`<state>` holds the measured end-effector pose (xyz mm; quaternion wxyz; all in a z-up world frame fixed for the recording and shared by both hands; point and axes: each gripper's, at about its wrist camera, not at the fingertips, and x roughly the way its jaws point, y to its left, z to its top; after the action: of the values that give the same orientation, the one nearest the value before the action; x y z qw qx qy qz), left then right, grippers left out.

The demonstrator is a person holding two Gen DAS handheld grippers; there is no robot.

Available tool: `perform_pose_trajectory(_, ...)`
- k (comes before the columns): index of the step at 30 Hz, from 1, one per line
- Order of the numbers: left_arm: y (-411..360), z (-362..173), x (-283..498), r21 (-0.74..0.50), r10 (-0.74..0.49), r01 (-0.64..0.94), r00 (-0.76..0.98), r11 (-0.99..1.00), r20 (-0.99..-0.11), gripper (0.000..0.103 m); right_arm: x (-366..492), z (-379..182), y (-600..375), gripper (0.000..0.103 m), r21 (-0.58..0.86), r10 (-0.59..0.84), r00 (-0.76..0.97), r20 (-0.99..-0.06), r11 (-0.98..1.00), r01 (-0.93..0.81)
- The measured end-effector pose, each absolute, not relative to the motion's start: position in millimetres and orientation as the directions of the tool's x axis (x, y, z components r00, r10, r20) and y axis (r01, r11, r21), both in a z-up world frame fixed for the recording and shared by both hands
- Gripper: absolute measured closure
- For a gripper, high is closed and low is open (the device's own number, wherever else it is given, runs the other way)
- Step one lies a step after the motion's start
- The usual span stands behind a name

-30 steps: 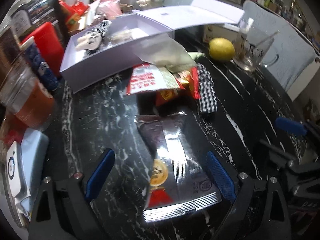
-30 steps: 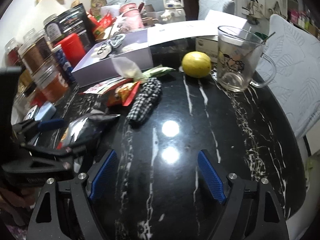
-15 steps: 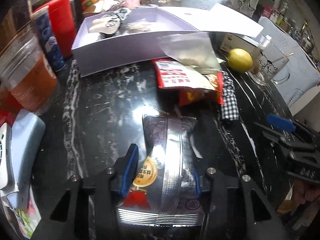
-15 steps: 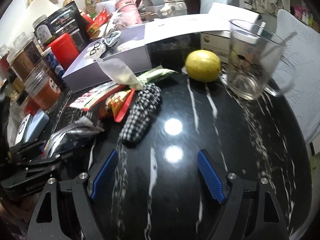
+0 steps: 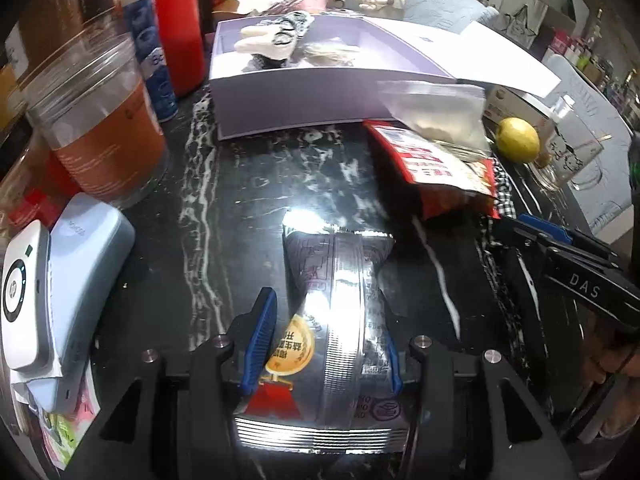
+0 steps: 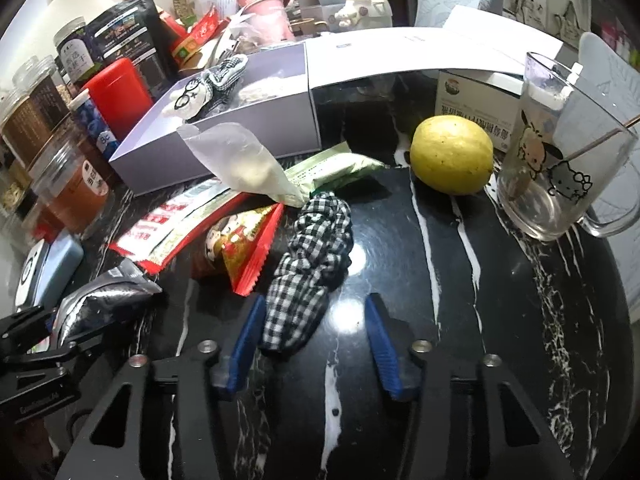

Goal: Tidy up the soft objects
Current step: 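Grasp the silver snack bag with the left gripper while the right grasps the gingham scrunchie, then lift the snack bag and scrunchie and carry them toward the white box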

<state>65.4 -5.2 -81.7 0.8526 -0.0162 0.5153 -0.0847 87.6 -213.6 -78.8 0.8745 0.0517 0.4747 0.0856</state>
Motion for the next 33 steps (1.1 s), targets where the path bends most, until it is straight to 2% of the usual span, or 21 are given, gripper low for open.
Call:
perform_pose_trajectory(1,-3,-82,65,-0.115,-0.162,0.129,0.457,0.985,-0.875,0.057,87,-79,-213,0.07,0.176,0.202,0.534,-0.821,0.979,-0.1)
perform_pose_trajectory(2,-2,-81,65,-0.114,-0.163,0.133,0.46,0.985,-0.873,0.057,86,-79,-212,0.083,0.18,0.207,0.531,-0.822,0.978,-0.102)
perform_pose_trajectory(3,-1,-81,65,-0.116,-0.165,0.132,0.465,0.984,-0.87,0.057,84,-78,-211,0.083,0.174,0.202,0.535,-0.82,0.979,-0.102)
perform_pose_trajectory(12,8,-82,43,-0.137,-0.177,0.117,0.488,0.984,-0.855,0.057,33,-70,-207,0.085,0.106,0.16,0.542,-0.825,0.986,-0.13)
perform_pose_trajectory(18,7,-79,22,-0.148,-0.195,0.133,0.487,0.98,-0.852,0.057,-6,-71,-207,0.085,0.149,0.215,0.489,-0.845,0.974,-0.171)
perform_pose_trajectory(25,-2,-80,6,-0.138,-0.201,0.165,0.463,0.977,-0.863,0.057,-35,-71,-212,0.084,0.135,0.19,0.508,-0.84,0.98,-0.144)
perform_pose_trajectory(28,-2,-80,7,-0.132,-0.193,0.159,0.473,0.978,-0.86,0.057,-32,-74,-219,0.074,0.148,0.19,0.502,-0.844,0.981,-0.124)
perform_pose_trajectory(30,-2,-81,8,-0.124,-0.183,0.151,0.483,0.981,-0.856,0.057,-26,-75,-220,0.054,0.121,0.159,0.516,-0.842,0.987,-0.107)
perform_pose_trajectory(33,-3,-81,9,-0.113,-0.172,0.148,0.489,0.983,-0.855,0.057,-17,-76,-220,0.054,0.09,0.128,0.515,-0.847,0.991,-0.098)
